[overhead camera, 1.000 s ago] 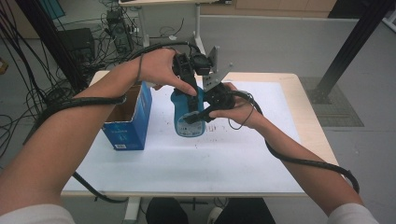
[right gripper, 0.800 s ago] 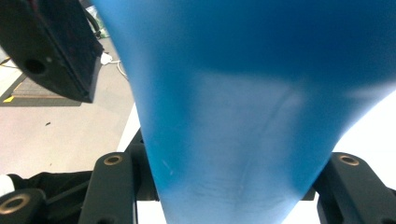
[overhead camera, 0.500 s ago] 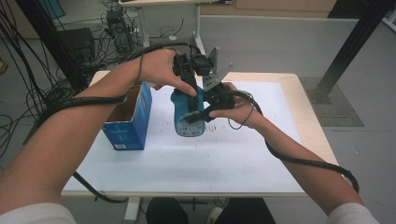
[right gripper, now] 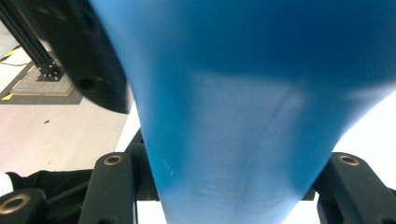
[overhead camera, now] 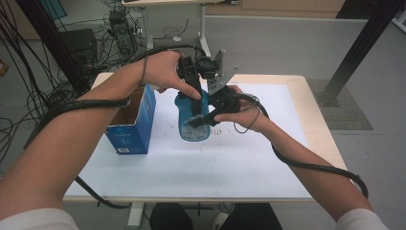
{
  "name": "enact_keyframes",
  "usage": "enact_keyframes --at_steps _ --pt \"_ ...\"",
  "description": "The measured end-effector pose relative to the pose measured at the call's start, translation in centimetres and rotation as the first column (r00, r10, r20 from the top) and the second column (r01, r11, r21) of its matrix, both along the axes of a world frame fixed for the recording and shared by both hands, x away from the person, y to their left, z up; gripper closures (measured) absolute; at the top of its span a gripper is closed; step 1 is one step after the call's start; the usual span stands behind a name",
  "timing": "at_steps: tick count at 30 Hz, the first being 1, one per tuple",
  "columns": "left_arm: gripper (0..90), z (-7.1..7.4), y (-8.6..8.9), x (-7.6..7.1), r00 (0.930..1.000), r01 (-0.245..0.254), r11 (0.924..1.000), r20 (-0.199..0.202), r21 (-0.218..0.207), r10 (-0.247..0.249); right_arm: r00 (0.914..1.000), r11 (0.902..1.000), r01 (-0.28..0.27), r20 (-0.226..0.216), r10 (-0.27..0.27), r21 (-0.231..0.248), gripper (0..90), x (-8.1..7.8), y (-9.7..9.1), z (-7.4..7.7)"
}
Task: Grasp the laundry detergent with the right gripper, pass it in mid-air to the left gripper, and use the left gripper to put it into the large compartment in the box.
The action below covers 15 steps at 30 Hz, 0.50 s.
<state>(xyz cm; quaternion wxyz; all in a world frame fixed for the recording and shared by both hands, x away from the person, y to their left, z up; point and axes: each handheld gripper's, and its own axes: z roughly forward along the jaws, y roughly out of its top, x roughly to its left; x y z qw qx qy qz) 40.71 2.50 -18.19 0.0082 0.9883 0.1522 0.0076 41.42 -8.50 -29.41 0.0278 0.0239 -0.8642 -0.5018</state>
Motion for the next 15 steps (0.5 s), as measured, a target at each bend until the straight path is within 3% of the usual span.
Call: enact_keyframes --at_steps 6,15 --pt "33.0 0.0 -0.02 -0.14 0.9998 0.014 0.9999 -0.013 -0.003 -0.014 0.9999 0.9999 -0.007 0.015 0.007 0.007 43.4 0.01 0.13 -0.14" --pt "34.1 -0.04 -0.19 -0.25 0.9997 0.019 0.9998 -0.013 0.003 -0.019 0.9999 0.9999 -0.011 0.012 0.011 0.002 43.3 -0.08 0.04 -0.18"
